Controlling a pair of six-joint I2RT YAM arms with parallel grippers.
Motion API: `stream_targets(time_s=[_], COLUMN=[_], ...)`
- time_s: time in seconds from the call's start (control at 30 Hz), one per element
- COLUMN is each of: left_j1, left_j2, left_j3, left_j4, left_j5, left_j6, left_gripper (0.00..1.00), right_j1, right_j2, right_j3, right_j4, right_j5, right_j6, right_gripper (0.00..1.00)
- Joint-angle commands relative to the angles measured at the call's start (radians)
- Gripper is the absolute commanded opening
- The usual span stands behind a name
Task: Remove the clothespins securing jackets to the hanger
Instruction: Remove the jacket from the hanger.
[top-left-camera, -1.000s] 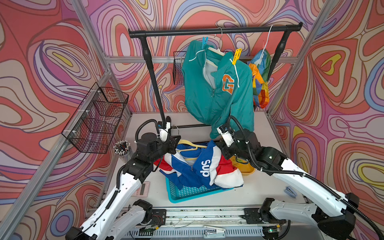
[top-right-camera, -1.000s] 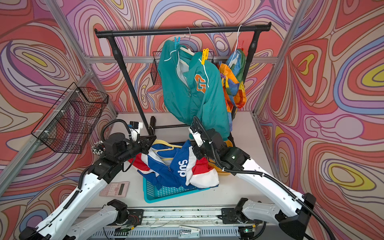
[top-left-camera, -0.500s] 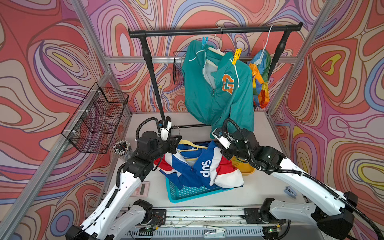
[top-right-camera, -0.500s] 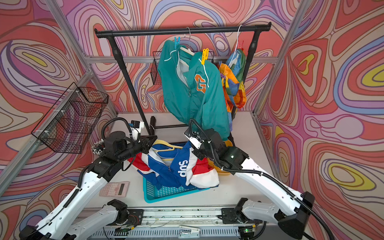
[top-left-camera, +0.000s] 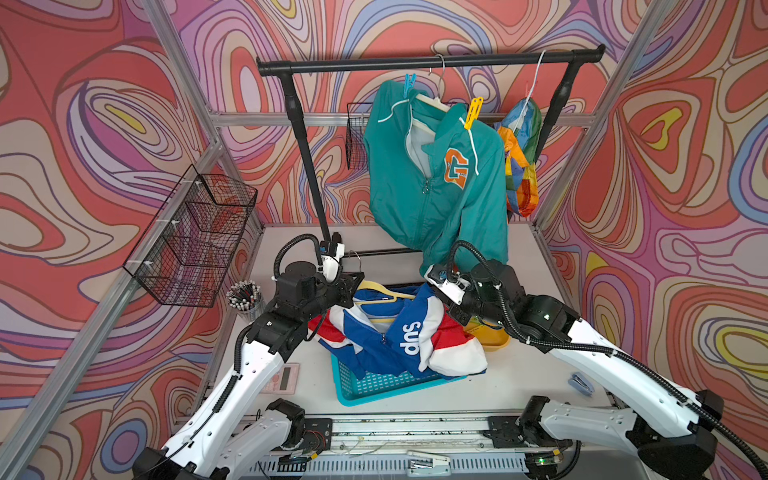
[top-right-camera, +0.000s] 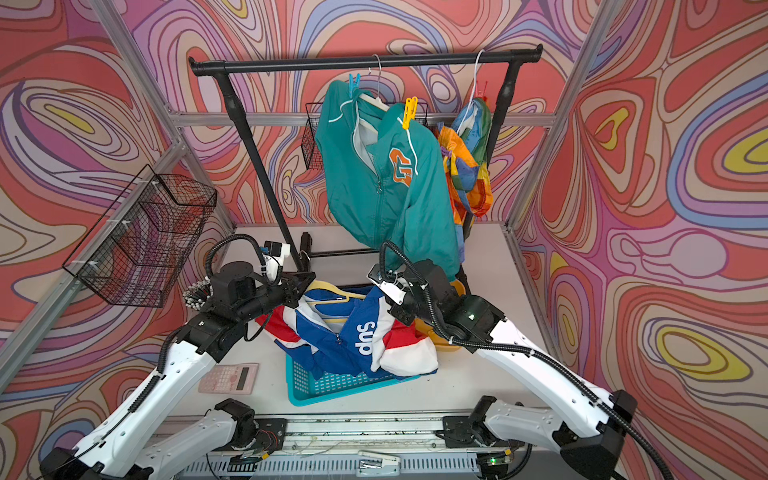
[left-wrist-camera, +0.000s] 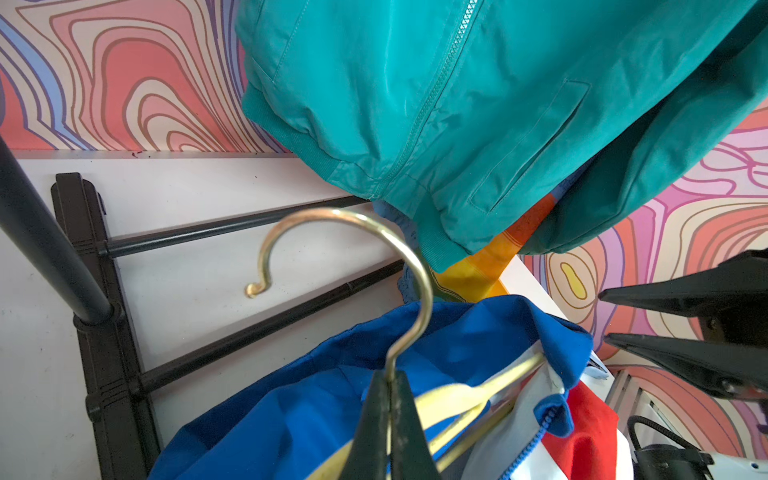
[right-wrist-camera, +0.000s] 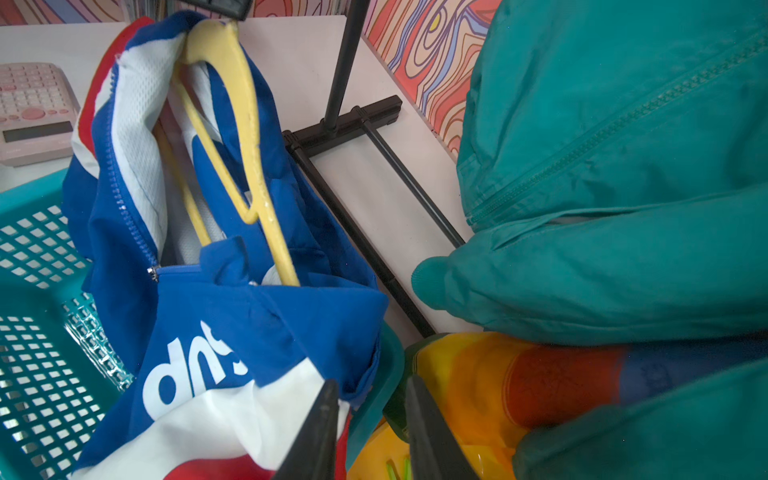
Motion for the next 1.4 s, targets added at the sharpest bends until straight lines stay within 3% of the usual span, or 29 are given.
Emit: stream_targets(time_s=[0.0,0.23,0.5,0.87,1.07,1.37], left_j1=[-0.004,-0.003,-0.003,-0.003,-0.003,0.001], left_j2=[-0.002,0.006,0.011,0.006,0.004,0.008], left_j3=[0.043,0.046,0.043,0.044,0.046,0.067], left_j4=[-0.001,-0.001,-0.001,-0.004,0.001,-0.086], left_j5=[0.015,0.018,0.020,0.022,0.022,-0.067], left_j6=[0.014,0.012,0.012,0.014,0.006,0.019], left_gripper=[0.00,0.00,0.00,0.00,0.00,0.00], right_j1=[-0.003,-0.002,-0.003,-0.002,-0.002,-0.003], right_j2=[-0.008,0.027,0.063,0.133,0.143,0.012], right_j3=[0.025,0.023,0.035,0.067,0.073,-0.030], right_j4=[-0.043,-0.038,-0.006,0.000,-0.015,-0.008], right_j5=[-0.005,0.046,0.015,-0.045,-0.063,-0.017], right_j6=[-0.067,-0.105,-0.120,-0.140,-0.146,-0.072], right_gripper=[0.30,0.37,0.37,0.21,0.00,0.00])
